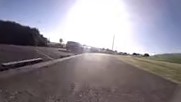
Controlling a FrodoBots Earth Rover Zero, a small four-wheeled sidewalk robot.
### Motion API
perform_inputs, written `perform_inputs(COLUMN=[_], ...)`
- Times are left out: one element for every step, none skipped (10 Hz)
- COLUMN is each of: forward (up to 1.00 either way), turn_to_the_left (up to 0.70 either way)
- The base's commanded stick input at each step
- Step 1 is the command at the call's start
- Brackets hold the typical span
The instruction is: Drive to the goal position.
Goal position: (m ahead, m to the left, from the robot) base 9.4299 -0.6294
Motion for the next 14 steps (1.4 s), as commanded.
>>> perform_inputs(forward=[0.70, 0.70, 0.70, 0.70, 0.70, 0.70, 0.70, 0.70, 0.70, 0.70, 0.70, 0.70, 0.70, 0.70], turn_to_the_left=[0.00, 0.00, 0.00, 0.00, 0.00, 0.00, 0.00, 0.00, 0.00, 0.00, 0.00, 0.00, 0.00, 0.00])
